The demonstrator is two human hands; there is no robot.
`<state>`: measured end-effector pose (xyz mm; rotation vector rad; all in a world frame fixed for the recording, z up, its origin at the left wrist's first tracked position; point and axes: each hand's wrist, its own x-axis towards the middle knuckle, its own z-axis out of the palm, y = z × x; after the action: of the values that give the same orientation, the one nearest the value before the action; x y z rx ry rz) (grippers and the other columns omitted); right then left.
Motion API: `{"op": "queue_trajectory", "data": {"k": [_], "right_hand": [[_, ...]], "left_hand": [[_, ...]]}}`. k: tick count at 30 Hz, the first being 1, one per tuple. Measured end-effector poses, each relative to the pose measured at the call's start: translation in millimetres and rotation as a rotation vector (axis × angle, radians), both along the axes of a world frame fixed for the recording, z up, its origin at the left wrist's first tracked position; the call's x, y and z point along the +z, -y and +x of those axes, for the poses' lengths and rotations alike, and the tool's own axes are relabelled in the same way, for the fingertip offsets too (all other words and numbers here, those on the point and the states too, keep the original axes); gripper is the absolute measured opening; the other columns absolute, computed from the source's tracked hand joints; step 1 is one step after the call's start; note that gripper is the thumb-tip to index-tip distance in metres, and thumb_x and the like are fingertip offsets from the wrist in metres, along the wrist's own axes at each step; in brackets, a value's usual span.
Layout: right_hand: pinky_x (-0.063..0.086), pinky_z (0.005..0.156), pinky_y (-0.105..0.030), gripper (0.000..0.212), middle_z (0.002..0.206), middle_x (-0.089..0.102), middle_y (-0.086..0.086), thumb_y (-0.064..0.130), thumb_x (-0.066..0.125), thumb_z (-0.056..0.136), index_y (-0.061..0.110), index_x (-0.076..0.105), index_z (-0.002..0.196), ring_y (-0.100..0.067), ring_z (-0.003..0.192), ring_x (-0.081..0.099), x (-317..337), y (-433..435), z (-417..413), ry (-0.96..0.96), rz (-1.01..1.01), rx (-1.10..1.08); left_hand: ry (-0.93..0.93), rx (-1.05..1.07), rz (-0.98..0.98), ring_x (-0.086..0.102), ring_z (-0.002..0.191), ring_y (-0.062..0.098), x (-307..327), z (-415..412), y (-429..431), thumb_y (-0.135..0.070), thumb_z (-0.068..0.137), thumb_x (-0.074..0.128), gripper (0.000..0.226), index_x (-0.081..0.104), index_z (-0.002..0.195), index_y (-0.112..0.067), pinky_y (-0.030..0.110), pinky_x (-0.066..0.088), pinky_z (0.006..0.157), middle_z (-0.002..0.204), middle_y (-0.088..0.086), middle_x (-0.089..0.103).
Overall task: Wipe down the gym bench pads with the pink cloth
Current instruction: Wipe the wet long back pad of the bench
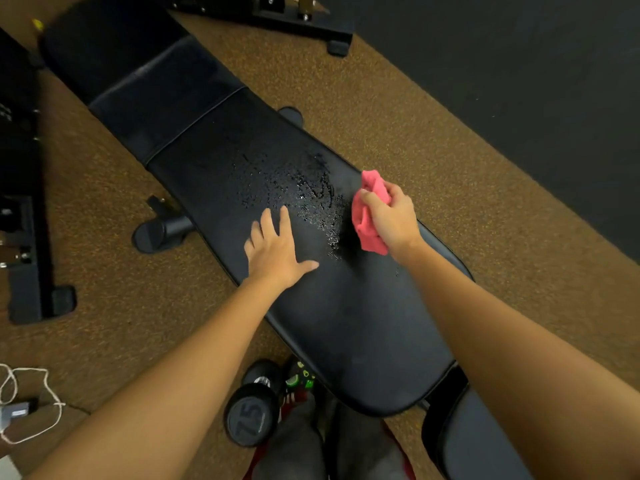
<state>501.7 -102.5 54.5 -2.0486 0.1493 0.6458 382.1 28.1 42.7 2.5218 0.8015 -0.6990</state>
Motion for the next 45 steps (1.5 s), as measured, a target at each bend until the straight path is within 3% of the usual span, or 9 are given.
{"op": "queue_trajectory", "data": {"k": [2,4,8,11,16,21,29,38,45], "right_hand": [[0.027,0.105,-0.018,0.048,0.137,0.038,-0.01,0.029,0.054,0.091,0.014,0.046,0.136,-0.017,0.123,0.044,-3.5,-1.7,7.6,0.078,-0.105,0.121],[0.021,0.103,-0.014,0.048,0.142,0.03,-0.013,0.026,0.05,0.095,0.012,0.04,0.139,-0.022,0.129,0.037,-10.1,-8.4,11.5,0.169,-0.188,0.245],[0.03,0.108,-0.04,0.052,0.146,0.027,-0.014,0.031,0.045,0.096,0.016,0.032,0.145,-0.034,0.129,0.033,-28.5,-15.8,18.2,0.355,-0.456,0.485],[0.032,0.103,-0.045,0.053,0.148,0.022,-0.012,0.035,0.038,0.098,0.019,0.025,0.147,-0.036,0.126,0.03,-41.1,-15.7,21.9,0.336,-0.622,0.573],[0.034,0.1,-0.044,0.058,0.146,0.024,-0.014,0.03,0.039,0.098,0.012,0.019,0.149,-0.036,0.119,0.031,-52.3,-24.0,0.4,0.365,-0.587,0.61],[0.039,0.094,-0.046,0.059,0.146,0.028,-0.013,0.024,0.044,0.095,0.011,0.023,0.148,-0.036,0.114,0.037,-52.4,-6.9,-29.6,0.504,-0.549,0.908],[0.04,0.09,-0.045,0.053,0.14,0.027,-0.015,0.025,0.041,0.097,0.02,0.023,0.147,-0.036,0.116,0.033,-56.5,-11.1,22.9,0.389,-0.673,0.577],[0.047,0.073,-0.044,0.056,0.135,0.044,-0.017,0.016,0.055,0.084,0.018,0.043,0.139,-0.038,0.093,0.048,-60.8,-5.0,-38.1,0.616,-0.549,0.93],[0.041,0.085,-0.046,0.059,0.139,0.03,-0.016,0.022,0.043,0.093,0.017,0.022,0.148,-0.036,0.111,0.036,-57.7,-2.6,4.6,0.456,-0.718,0.592]], "left_hand": [[-0.096,-0.031,-0.01,-0.004,0.143,0.039,-1.4,8.2,-3.2,-0.058,0.07,0.069,0.123,-0.016,0.147,-0.014,0.049,0.008,0.115,0.155,0.015,-0.015],[-0.153,-0.032,-0.021,-0.01,0.142,0.041,-3.2,16.7,-7.3,-0.056,0.066,0.074,0.13,-0.02,0.146,-0.013,0.052,0.004,0.115,0.153,0.016,-0.022],[-0.221,-0.073,-0.028,-0.017,0.14,0.043,-12.0,23.8,-11.5,-0.048,0.064,0.079,0.134,-0.023,0.145,-0.014,0.056,0.0,0.114,0.151,0.016,-0.03],[-0.248,-0.082,-0.056,-0.019,0.139,0.043,-21.8,20.9,-11.1,-0.042,0.064,0.081,0.135,-0.023,0.145,-0.015,0.058,0.003,0.114,0.149,0.014,-0.035],[-0.234,-0.084,-0.05,-0.019,0.138,0.046,-28.7,22.0,-8.2,-0.037,0.063,0.083,0.136,-0.024,0.144,-0.012,0.06,0.007,0.111,0.148,0.016,-0.036],[-0.237,-0.097,-0.038,-0.017,0.139,0.047,-29.4,21.0,-8.3,-0.039,0.063,0.083,0.137,-0.024,0.144,-0.011,0.06,0.009,0.112,0.149,0.016,-0.034],[-0.233,-0.107,-0.043,-0.018,0.138,0.047,-28.6,21.1,-7.4,-0.039,0.063,0.082,0.136,-0.024,0.144,-0.011,0.061,0.009,0.112,0.148,0.017,-0.035],[-0.24,-0.125,-0.045,-0.018,0.138,0.048,-29.6,20.4,-9.7,-0.04,0.064,0.081,0.136,-0.024,0.144,-0.01,0.062,0.009,0.111,0.148,0.018,-0.035],[-0.259,-0.126,-0.038,-0.018,0.137,0.049,-29.1,22.3,-8.3,-0.041,0.064,0.081,0.136,-0.026,0.143,-0.01,0.061,0.007,0.111,0.147,0.019,-0.036]]}}
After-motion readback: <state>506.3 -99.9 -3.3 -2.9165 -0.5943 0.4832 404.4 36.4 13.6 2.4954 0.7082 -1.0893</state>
